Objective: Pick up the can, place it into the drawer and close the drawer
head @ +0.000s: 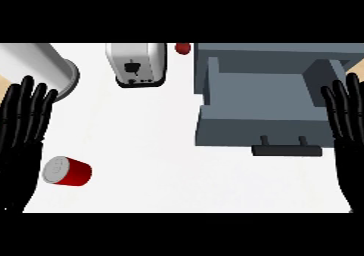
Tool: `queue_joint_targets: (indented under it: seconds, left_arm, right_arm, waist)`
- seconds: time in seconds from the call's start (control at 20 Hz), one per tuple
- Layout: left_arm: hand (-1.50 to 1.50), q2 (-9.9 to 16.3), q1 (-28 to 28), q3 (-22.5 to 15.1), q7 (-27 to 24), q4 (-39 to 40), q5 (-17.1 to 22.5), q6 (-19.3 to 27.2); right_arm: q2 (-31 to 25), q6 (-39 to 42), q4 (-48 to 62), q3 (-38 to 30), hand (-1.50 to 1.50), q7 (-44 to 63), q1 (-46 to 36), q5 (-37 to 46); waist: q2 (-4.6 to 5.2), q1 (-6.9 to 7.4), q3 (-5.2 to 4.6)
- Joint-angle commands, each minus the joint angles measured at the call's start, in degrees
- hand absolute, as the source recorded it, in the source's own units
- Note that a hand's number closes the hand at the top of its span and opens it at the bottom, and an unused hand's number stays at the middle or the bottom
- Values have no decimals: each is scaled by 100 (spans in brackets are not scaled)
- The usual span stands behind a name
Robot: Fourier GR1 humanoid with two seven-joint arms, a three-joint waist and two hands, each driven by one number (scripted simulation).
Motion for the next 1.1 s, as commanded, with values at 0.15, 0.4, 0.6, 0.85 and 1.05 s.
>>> queue_joint_targets:
  seconds: [0.15, 0.4, 0.6, 0.85, 1.05]
  left_arm:
    - [-150, 525, 819, -192, -613, -402, 1649, -1781]
    - [-150, 1509, 1606, 298, 312, -88, 2096, -2402]
    - [-150, 1857, 2314, 1018, 145, -264, 2892, -3071]
    - [-150, 1778, 2444, 1496, 455, -368, 3238, -3426]
    - [-150, 1929, 2151, 1918, 885, -128, 3855, -3478]
  right_arm:
    - [77, -187, 231, -97, -150, -153, -125, 186]
    - [1, -185, 241, -289, -150, 950, 787, -14]
    - [55, -191, -30, -217, -150, 920, 1142, 90]
    - [-56, -59, -445, -377, -150, 1301, 1195, -107]
    - [-120, 225, 359, -792, -150, 539, 1239, -410]
  waist:
    - [-112, 102, 136]
    - [-113, 27, 145]
    - [-122, 32, 150]
    - [-113, -4, 152]
    - [-106, -13, 155]
